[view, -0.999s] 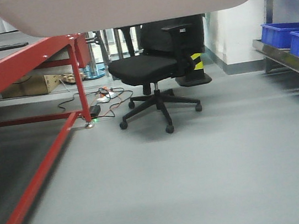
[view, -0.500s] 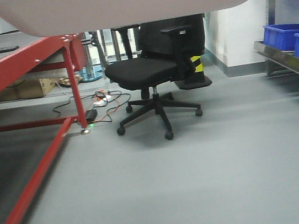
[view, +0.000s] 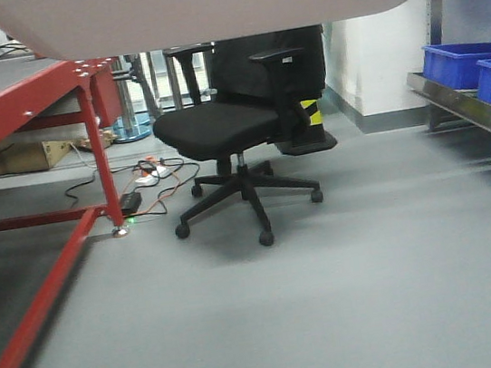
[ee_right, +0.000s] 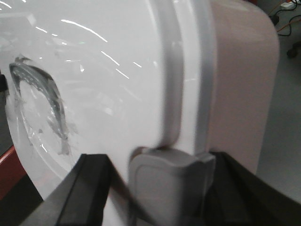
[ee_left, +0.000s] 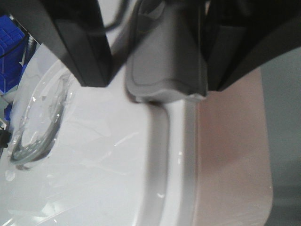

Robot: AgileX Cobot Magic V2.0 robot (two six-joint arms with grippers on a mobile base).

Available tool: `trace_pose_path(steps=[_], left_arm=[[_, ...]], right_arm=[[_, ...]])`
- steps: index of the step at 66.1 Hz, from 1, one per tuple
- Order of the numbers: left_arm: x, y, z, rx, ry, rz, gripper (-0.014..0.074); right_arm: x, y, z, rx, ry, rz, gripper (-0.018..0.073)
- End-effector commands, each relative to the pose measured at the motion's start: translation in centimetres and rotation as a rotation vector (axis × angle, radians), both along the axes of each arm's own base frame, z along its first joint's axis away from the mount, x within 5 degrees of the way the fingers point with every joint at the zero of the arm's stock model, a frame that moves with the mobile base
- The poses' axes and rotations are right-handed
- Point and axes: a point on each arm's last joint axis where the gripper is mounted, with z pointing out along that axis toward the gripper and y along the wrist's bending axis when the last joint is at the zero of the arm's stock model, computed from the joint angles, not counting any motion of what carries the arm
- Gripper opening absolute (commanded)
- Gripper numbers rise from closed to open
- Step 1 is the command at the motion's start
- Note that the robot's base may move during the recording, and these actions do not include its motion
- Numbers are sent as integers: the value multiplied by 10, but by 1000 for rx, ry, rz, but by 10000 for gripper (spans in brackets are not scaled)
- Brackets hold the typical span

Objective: Grab white bin and place on right shelf
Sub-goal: 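Turn toward the shelf rack of blue bins holding the bin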

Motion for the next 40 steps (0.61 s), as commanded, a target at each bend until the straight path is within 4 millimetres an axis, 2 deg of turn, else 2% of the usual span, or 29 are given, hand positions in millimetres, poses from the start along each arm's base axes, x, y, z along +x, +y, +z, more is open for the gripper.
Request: trace_pose_path(steps=[1, 40], left_arm=[[-20, -14, 29, -209, -32, -153, 262], [-20, -14, 29, -209, -32, -153, 262]], right_arm=[[-25, 18, 26, 169, -32, 221, 449], [-25, 18, 26, 169, -32, 221, 449]])
